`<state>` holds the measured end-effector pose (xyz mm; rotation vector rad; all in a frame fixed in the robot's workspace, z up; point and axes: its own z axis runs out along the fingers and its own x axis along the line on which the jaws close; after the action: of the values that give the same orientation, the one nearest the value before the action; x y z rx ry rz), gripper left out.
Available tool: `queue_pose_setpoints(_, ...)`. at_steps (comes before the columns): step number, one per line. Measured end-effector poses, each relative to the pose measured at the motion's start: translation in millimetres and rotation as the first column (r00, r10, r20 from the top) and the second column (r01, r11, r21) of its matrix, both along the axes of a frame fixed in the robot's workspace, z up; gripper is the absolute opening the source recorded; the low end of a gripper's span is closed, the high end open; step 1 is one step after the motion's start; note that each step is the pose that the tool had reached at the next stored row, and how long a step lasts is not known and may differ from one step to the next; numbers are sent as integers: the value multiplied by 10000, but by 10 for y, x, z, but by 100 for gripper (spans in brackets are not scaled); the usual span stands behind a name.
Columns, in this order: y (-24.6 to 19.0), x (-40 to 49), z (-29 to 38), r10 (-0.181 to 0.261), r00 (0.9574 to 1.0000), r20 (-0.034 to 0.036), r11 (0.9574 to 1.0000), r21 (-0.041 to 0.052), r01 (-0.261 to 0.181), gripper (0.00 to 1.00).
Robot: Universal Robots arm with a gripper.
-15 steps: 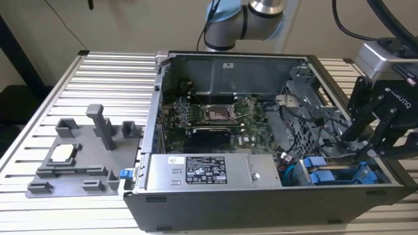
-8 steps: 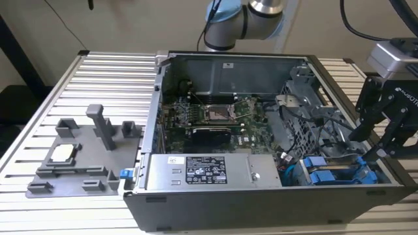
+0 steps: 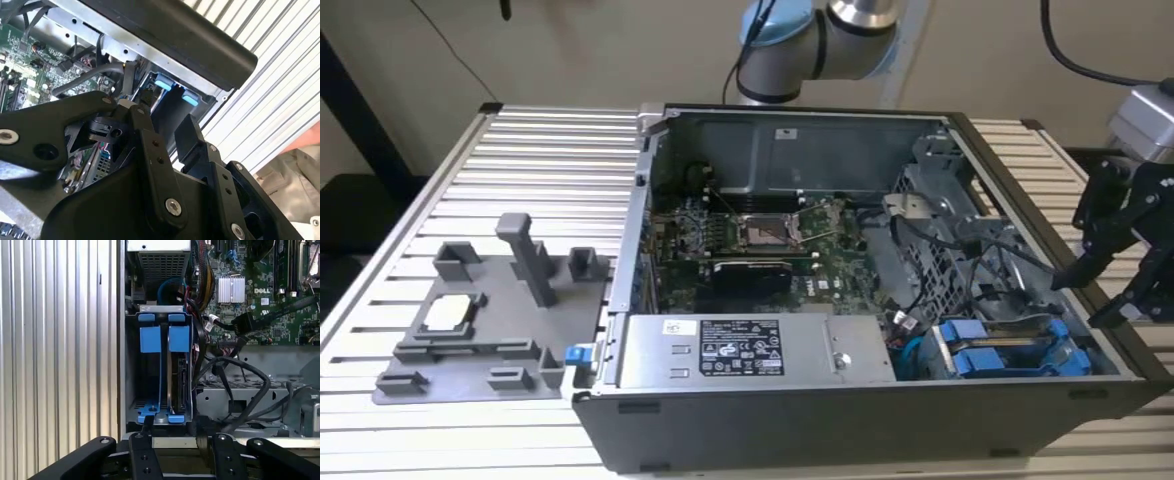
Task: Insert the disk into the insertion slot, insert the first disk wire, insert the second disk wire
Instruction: 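Insert the first disk wire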
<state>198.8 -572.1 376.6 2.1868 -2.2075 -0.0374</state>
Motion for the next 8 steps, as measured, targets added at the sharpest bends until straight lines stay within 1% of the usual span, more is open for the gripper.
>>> queue_pose_setpoints(4, 2, 102, 0, 9, 10000, 0, 10000, 0, -9, 47)
queue_pose_setpoints(6, 18, 127, 0, 12, 10000, 0, 10000, 0, -12, 47)
queue_pose_setpoints(8, 43, 137, 0, 11, 10000, 0, 10000, 0, -11, 47)
